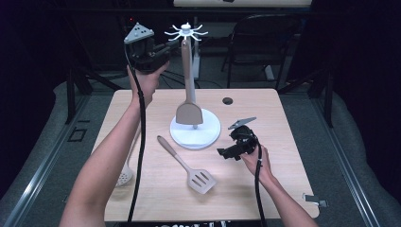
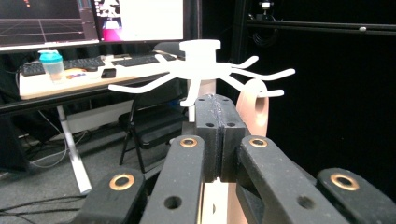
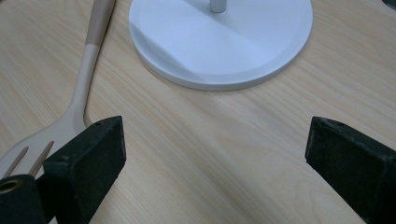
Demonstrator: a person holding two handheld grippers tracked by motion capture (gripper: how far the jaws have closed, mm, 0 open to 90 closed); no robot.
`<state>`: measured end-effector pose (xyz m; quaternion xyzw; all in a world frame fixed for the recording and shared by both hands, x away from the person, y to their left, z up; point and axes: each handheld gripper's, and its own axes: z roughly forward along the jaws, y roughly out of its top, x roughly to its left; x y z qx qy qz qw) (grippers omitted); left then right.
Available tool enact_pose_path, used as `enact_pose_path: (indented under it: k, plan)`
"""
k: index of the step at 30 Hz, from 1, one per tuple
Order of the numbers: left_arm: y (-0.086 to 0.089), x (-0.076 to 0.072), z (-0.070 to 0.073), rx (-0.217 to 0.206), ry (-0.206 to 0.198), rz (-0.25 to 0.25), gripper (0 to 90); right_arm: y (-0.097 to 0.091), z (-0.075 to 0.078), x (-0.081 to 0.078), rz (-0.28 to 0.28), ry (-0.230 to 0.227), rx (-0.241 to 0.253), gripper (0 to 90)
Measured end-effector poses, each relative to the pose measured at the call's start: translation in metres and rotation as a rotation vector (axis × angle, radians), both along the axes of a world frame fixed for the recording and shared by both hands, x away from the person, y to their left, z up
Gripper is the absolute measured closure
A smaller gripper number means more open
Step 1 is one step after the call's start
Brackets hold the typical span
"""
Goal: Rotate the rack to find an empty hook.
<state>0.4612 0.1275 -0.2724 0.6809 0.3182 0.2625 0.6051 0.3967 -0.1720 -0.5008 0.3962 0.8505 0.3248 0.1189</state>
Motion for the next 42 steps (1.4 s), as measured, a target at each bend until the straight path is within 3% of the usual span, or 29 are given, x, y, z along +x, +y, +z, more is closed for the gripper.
enact_pose_path:
  k: [15,23,27,33,42]
  plan:
    - [0.002,0.007,0.000,0.011,0.011,0.024,90.0,0.000,0.000,0.000,0.002,0.001,0.000,4.9]
    - [0.005,0.007,0.001,-0.002,0.003,0.011,89.1,0.001,-0.001,0.000,0.007,0.000,0.000,4.9]
    - [0.009,0.005,-0.001,-0.009,-0.004,0.006,82.3,0.001,-0.001,0.000,0.008,0.005,-0.006,4.9]
    - [0.015,-0.003,-0.006,0.006,-0.007,0.056,70.0,0.001,0.000,0.000,0.013,0.003,-0.007,5.0]
    - [0.032,-0.005,-0.027,0.044,0.035,0.113,38.4,0.003,-0.002,0.000,0.022,0.012,-0.012,5.3]
